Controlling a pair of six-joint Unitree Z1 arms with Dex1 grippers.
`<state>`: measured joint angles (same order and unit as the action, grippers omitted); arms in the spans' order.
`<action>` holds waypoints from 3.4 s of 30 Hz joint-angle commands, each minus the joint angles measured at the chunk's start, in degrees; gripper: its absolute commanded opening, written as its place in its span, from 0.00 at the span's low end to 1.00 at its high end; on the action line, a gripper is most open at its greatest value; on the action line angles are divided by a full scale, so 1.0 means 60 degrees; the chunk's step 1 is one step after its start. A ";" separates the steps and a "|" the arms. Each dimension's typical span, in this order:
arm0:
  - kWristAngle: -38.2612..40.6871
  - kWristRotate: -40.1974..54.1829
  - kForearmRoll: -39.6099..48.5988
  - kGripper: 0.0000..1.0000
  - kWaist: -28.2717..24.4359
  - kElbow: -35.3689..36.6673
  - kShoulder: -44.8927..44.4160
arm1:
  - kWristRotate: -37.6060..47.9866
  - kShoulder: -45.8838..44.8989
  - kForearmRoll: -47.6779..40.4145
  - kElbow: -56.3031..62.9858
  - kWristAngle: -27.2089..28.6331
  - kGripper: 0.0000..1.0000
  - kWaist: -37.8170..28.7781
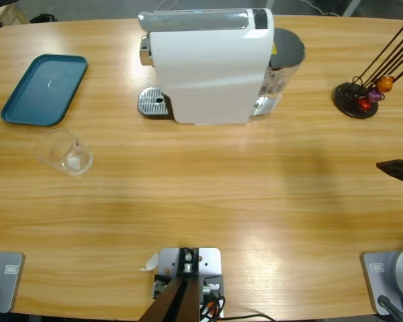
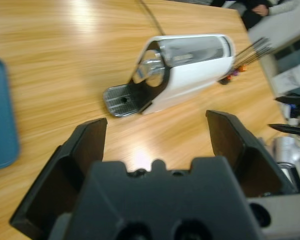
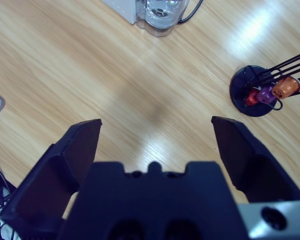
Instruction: Pour coffee
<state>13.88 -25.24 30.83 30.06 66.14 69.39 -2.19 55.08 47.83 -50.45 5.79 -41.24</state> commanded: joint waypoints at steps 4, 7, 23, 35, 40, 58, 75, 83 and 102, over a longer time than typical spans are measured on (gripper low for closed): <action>0.0881 -0.0364 -0.0887 0.86 0.0058 0.0516 0.2755 | -0.0046 0.0180 -0.0047 0.0190 -0.0087 1.00 0.0092; 0.0843 -0.0378 -0.0878 0.86 0.0058 0.0756 0.3215 | -0.0046 0.0192 -0.0047 0.0190 -0.0087 1.00 0.0092; 0.1730 -0.1665 -0.0861 0.64 0.0073 0.1951 0.4870 | -0.0046 0.0620 0.0026 0.0105 -0.0087 1.00 0.0092; 0.1584 -0.1773 -0.0861 0.35 0.0228 0.2874 0.5626 | -0.0049 0.0532 0.0026 0.0123 -0.0087 1.00 0.0092; 0.1584 -0.1902 -0.0817 0.35 0.0292 0.2757 0.5705 | -0.0049 0.0535 0.0026 0.0117 -0.0087 1.00 0.0092; 0.1672 -0.1811 -0.0808 0.00 0.0292 0.2599 0.5172 | -0.0052 0.0558 0.0026 0.0131 -0.0087 1.00 0.0092; 0.2097 -0.1814 -0.0875 0.00 0.0307 0.2745 0.4428 | -0.0063 0.0517 0.0026 0.0131 -0.0087 1.00 0.0092; 0.2117 -0.1829 -0.0905 0.00 0.0307 0.2760 0.4249 | -0.0075 0.0500 0.0026 0.0146 -0.0101 1.00 0.0092; 0.2290 -0.1814 -0.1426 0.00 0.0322 0.2804 0.4299 | -0.0075 0.0502 0.0026 0.0146 -0.0101 1.00 0.0092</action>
<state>24.79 -36.32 25.38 30.57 82.46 98.99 -2.19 57.84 47.84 -50.45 5.79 -41.24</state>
